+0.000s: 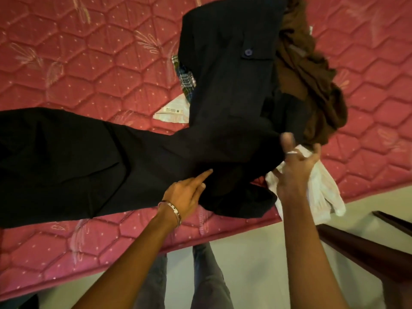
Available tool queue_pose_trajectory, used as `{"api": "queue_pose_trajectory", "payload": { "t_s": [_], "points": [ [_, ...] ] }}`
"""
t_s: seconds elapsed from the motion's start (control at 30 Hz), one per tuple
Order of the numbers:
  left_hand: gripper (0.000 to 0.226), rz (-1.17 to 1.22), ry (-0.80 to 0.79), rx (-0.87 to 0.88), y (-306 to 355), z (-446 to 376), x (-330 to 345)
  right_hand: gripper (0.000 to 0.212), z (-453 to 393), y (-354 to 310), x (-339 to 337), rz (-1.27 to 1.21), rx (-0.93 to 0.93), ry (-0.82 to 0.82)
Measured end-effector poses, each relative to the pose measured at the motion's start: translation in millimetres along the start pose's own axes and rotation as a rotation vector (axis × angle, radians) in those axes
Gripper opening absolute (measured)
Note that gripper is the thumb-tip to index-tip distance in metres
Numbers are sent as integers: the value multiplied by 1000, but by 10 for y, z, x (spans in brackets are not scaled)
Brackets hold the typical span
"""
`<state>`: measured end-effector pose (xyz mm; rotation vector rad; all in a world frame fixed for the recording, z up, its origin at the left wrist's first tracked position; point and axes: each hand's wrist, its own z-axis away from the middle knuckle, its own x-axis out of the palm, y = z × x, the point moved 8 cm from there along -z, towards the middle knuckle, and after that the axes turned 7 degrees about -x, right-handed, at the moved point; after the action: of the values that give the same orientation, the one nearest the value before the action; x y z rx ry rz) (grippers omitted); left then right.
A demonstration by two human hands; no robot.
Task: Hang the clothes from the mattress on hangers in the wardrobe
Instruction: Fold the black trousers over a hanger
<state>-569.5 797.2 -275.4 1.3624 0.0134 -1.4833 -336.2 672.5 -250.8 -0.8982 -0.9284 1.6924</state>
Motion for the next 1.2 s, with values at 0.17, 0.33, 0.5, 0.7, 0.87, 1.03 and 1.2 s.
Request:
{"api": "queue_pose_trajectory", "payload": {
  "t_s": [0.17,0.33,0.5,0.7,0.87,1.03,1.2],
  "points": [
    [60,22,-87,-179,156,-332,22,44,-114,-275,-27,-113,-27,57],
    [72,78,-189,-181,233,-417,143,31,185,-693,-852,-43,-388,407],
    [80,120,-152,-196,154,-454,122,32,-66,-452,-1113,338,-333,440],
    [33,12,330,-37,348,-516,-336,45,-486,-185,-609,487,-265,18],
    [24,-242,472,-110,416,-645,-480,54,-796,-108,-216,409,-138,-91],
    [27,-294,494,-158,425,-767,-583,20,-985,-264,-149,553,-207,11],
    [15,-307,432,-103,378,-841,-593,26,-648,-870,-574,497,-467,192]
  ]
}}
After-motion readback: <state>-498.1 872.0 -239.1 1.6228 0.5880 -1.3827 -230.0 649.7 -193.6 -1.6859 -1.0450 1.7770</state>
